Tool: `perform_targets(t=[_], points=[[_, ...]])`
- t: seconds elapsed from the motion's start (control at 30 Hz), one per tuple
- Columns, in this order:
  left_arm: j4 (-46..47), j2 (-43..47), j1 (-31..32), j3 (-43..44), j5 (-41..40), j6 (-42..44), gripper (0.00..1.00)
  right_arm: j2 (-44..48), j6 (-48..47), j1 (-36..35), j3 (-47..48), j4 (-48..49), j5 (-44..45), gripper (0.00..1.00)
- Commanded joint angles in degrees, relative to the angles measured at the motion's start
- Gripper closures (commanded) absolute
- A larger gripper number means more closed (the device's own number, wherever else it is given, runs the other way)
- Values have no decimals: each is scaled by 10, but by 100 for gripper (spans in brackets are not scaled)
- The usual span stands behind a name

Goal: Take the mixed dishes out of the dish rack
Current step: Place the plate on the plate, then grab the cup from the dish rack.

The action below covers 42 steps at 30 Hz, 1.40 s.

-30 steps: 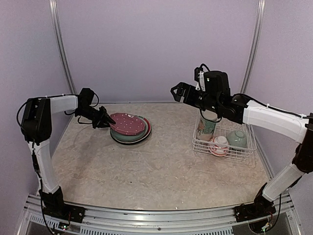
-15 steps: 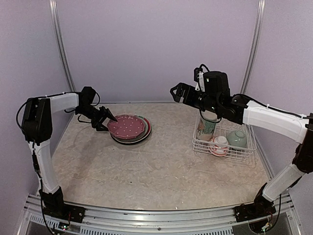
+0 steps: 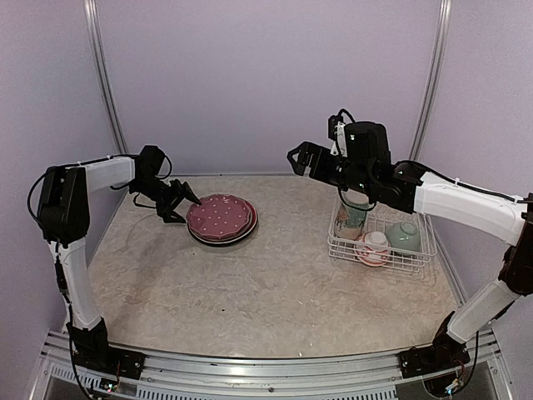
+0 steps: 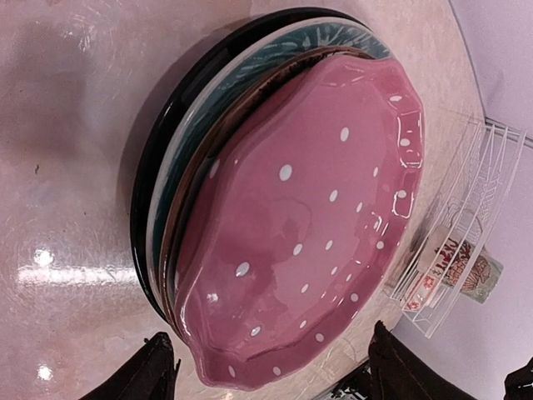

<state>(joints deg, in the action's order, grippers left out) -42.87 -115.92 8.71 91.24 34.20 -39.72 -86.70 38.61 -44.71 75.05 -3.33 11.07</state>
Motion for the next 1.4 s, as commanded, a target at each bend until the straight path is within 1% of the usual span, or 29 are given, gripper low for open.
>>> perform_targets(t=[0.0, 0.13, 0.2, 0.4, 0.47, 0.57, 0.63, 0.7, 0.83, 0.97, 1.2, 1.27, 1.37], points=[[8, 23, 11, 3, -23, 13, 22, -2, -5, -8, 16, -32, 20, 0], [43, 89, 14, -38, -64, 14, 6, -13, -14, -8, 31, -93, 50, 0], [57, 129, 17, -54, -77, 17, 2, -18, -20, -8, 44, -136, 75, 0], [88, 232, 52, -82, -113, 44, 1, -23, -16, -5, 68, -276, 178, 0], [96, 255, 67, -90, -127, 58, 1, -23, -8, 1, 68, -316, 193, 0], [105, 288, 90, -101, -146, 76, 1, -18, 4, 19, 61, -349, 205, 0], [106, 301, 107, -103, -152, 85, 1, -17, -2, 40, 54, -343, 194, 0], [105, 306, 120, -101, -152, 91, 1, -24, -7, 75, 50, -337, 159, 0], [101, 310, 136, -100, -150, 101, 1, -40, -4, 115, 51, -349, 156, 0], [100, 307, 144, -99, -144, 102, 1, -55, -22, 149, 36, -316, 113, 0], [94, 294, 148, -93, -137, 108, 1, -99, -34, 186, 35, -288, 75, 0], [95, 295, 152, -96, -146, 111, 1, -114, -34, 191, 41, -286, 65, 0], [94, 289, 153, -92, -131, 105, 1, -131, -35, 191, 49, -280, 61, 0]])
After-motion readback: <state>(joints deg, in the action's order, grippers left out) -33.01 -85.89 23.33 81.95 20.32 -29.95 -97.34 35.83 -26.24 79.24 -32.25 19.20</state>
